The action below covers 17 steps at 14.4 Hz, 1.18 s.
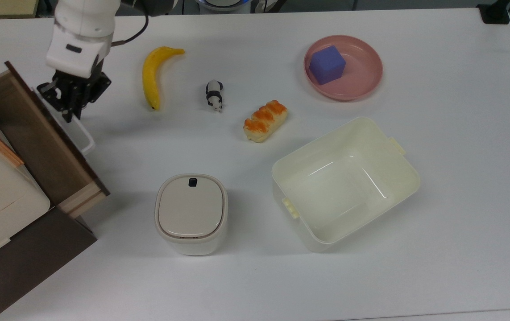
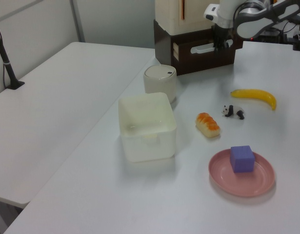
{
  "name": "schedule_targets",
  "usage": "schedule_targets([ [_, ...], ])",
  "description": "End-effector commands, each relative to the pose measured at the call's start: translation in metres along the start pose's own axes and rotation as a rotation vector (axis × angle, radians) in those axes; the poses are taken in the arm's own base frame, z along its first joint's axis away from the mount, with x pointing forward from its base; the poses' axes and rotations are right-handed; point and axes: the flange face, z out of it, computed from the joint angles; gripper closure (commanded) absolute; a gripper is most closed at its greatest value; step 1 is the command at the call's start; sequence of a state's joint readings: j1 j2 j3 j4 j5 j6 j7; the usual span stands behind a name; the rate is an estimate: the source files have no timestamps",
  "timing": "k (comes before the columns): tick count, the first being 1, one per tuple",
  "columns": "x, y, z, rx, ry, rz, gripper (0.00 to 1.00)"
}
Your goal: Slide the drawer open
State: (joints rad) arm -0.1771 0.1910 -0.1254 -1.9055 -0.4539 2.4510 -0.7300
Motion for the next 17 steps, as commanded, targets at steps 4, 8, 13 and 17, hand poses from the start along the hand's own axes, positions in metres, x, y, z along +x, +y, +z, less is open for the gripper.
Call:
schedule_targets([
  [4,-0.001,-0.018,-0.021,-0.018,0.019,-0.026,0.94],
  [8,0.000,-0.018,-0.021,-0.012,0.014,-0.017,0.29],
  [13,0.034,-0.037,-0.044,0.062,-0.027,0.038,0.16],
  [17,0.070,-0.059,-0.103,0.254,-0.042,0.183,0.00],
])
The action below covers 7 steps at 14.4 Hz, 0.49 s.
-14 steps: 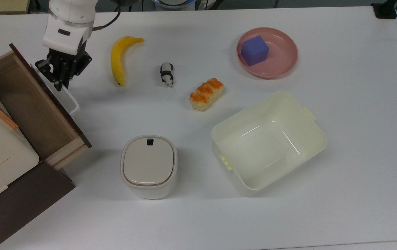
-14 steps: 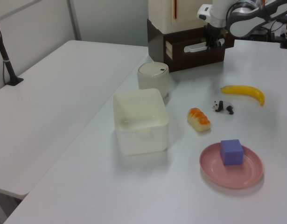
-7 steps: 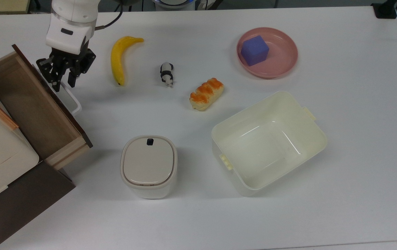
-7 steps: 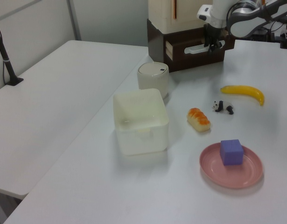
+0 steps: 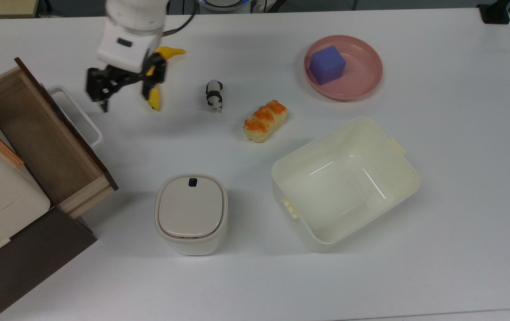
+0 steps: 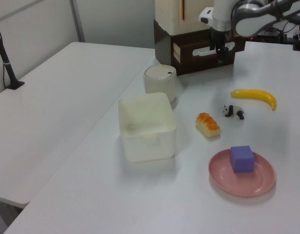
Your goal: Slide the drawer open
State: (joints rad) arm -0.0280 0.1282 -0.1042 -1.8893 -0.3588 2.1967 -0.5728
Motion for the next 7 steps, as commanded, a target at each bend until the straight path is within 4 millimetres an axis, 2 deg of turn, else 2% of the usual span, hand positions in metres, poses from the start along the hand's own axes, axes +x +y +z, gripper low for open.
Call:
schedule_targets([
  [1,0.009,-0.014,-0.063,0.146,-0.003,0.110,0.00],
  [4,0.011,-0.013,-0.099,0.260,0.000,0.187,0.00],
  [7,0.014,-0.017,-0.124,0.283,0.011,0.340,0.00],
])
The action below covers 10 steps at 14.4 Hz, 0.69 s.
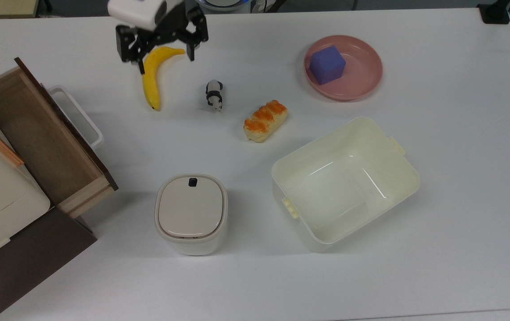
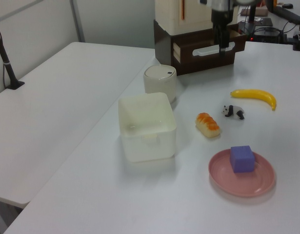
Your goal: Slide the drawer open
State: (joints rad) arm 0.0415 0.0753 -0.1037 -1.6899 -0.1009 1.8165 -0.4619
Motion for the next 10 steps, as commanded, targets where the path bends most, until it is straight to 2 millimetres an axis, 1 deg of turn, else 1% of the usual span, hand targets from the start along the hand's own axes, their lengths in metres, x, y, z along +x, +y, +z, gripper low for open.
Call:
schedule_targets([
  [1,0.004,-0.019,-0.025,0.034,0.021,0.193,0.00],
  [4,0.005,-0.023,-0.037,0.036,0.041,0.379,0.00],
  [5,0.006,-0.024,-0.039,0.051,0.047,0.474,0.00],
  [6,0.007,-0.024,-0.044,0.059,0.058,0.516,0.00],
  [7,0.006,-0.023,-0.049,0.067,0.066,0.543,0.00],
  [9,-0.002,-0.017,-0.046,0.110,0.036,0.571,0.00],
  [10,-0.006,-0.018,-0.048,0.141,0.026,0.576,0.00],
])
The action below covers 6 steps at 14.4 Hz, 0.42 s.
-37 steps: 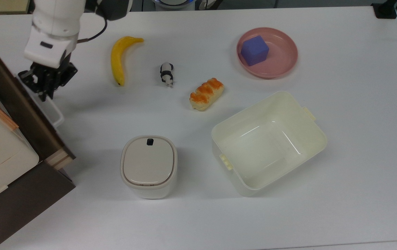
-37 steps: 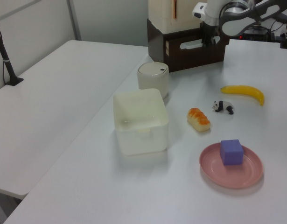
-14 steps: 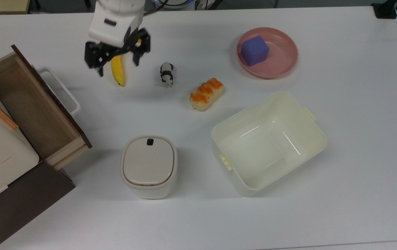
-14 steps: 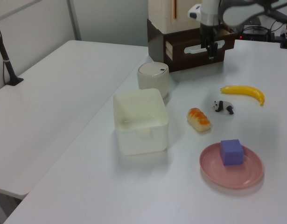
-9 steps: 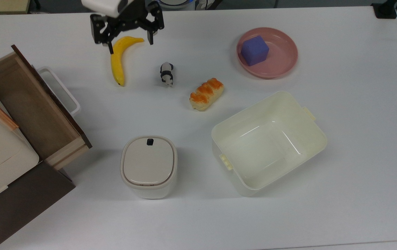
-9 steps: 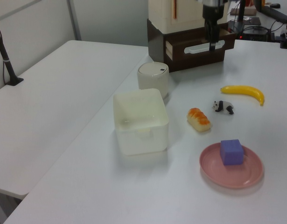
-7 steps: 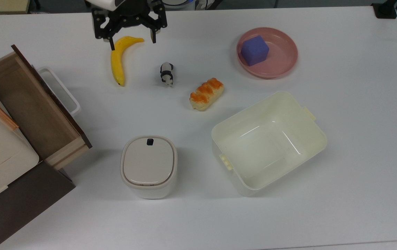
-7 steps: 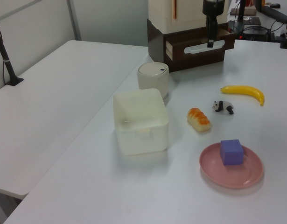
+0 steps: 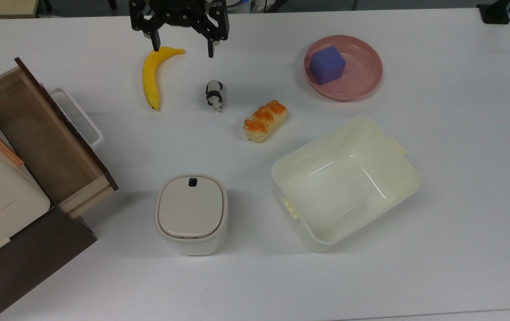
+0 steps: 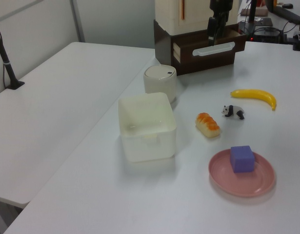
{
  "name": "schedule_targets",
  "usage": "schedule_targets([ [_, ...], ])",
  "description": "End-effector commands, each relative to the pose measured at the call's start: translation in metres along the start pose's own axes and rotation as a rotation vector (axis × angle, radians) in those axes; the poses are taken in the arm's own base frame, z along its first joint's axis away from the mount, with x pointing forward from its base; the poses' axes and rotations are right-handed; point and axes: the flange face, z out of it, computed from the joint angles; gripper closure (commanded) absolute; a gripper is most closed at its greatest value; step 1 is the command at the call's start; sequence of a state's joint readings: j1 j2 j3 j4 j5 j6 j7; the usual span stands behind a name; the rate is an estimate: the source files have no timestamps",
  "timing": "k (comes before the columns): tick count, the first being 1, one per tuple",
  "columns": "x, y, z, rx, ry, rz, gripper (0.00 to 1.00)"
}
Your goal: Slide the drawer open
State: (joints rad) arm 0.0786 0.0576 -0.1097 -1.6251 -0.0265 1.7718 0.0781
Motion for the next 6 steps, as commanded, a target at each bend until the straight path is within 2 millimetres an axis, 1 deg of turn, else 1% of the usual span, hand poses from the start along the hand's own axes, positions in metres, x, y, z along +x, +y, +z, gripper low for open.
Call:
schedule_targets([
  [1,-0.0121,0.0033,-0.0099,0.055,-0.050,0.040,0.00],
  [4,-0.0176,0.0015,-0.0061,0.010,-0.093,0.026,0.00],
  [6,-0.0180,-0.0011,-0.0060,0.010,-0.095,0.021,0.00],
])
